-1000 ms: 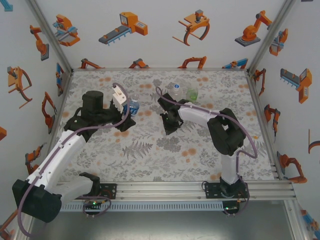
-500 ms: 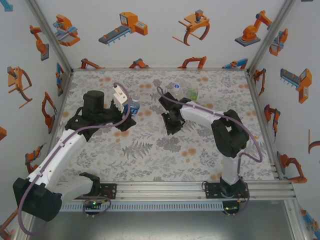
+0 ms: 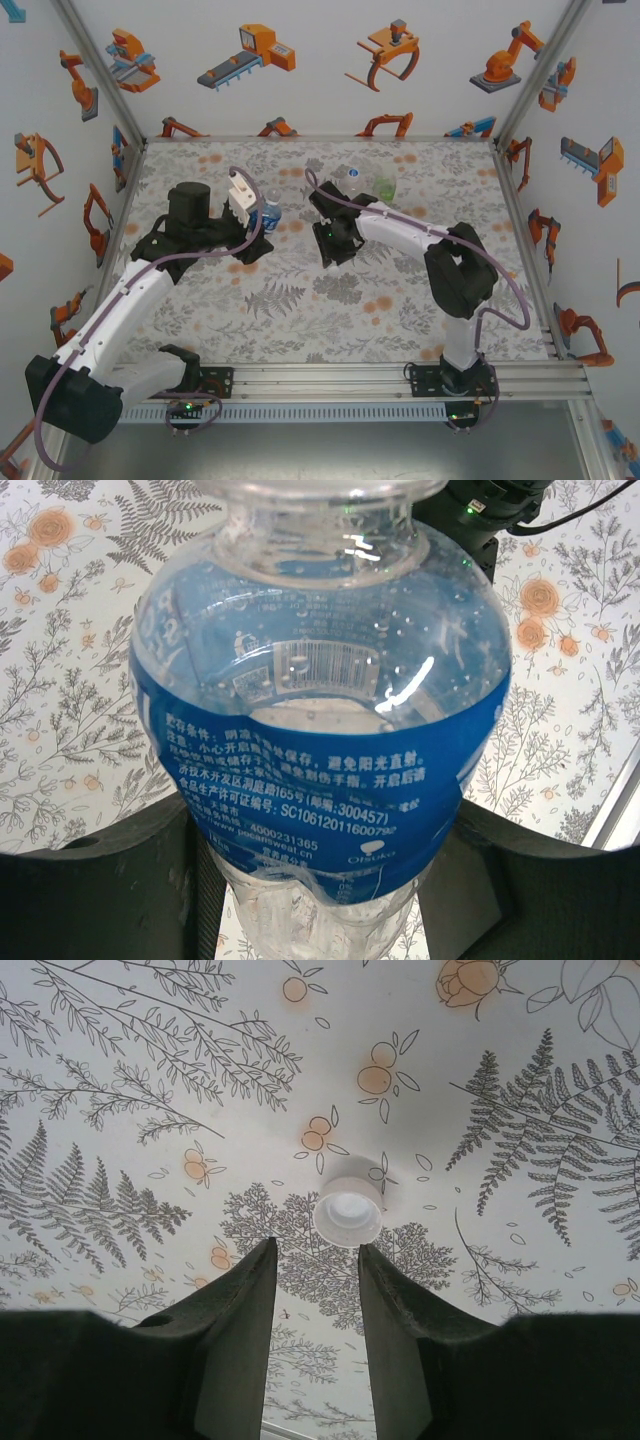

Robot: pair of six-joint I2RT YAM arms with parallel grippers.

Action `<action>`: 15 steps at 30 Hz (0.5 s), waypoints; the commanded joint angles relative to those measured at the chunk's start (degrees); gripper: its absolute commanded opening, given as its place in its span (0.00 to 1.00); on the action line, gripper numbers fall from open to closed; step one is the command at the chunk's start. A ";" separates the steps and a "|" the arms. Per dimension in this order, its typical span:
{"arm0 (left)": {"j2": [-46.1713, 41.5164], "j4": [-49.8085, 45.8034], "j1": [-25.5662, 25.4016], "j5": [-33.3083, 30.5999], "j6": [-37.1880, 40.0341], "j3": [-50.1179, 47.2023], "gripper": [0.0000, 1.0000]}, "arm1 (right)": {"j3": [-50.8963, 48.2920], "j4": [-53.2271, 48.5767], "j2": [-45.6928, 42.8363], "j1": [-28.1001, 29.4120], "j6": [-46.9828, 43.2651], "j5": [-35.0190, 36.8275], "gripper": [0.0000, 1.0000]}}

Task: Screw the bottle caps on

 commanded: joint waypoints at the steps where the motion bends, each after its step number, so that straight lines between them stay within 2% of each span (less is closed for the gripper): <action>1: -1.08 1.24 -0.50 0.33 -0.69 -0.40 0.03 | 1.11 -0.82 1.39 0.27 0.89 0.03 0.39; 15: -0.93 1.09 -0.92 0.22 -0.60 -0.25 0.03 | 1.50 -0.91 4.41 0.39 0.89 0.70 0.45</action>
